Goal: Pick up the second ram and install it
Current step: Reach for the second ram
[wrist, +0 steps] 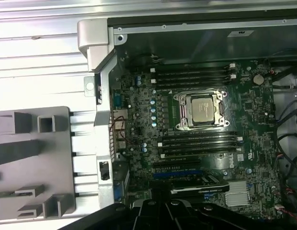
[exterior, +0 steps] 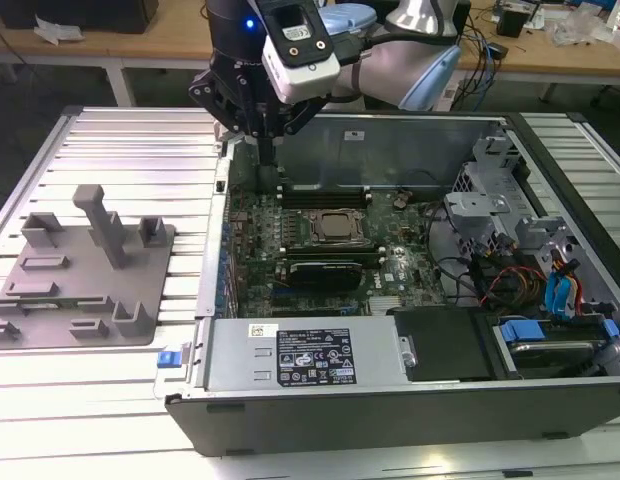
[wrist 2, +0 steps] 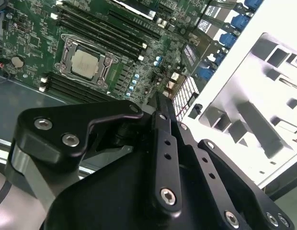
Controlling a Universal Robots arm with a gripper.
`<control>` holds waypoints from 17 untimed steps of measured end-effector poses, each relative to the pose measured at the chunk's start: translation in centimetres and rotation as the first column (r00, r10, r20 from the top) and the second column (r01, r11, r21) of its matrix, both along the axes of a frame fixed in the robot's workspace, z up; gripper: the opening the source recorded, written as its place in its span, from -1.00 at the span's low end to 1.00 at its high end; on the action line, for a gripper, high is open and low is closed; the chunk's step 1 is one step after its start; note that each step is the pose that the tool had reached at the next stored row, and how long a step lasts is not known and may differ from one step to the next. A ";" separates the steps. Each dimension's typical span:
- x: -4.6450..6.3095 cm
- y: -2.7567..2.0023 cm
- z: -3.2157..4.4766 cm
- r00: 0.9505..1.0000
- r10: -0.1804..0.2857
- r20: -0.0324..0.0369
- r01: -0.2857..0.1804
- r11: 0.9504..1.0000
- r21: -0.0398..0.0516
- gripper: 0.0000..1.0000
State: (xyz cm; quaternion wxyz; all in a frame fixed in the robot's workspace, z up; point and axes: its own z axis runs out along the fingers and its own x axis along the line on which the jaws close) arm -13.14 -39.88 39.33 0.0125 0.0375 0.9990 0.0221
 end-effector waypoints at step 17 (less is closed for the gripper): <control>-1.3 0.00 0.00 1.000 0.000 0.000 0.000 1.000 0.000 -0.84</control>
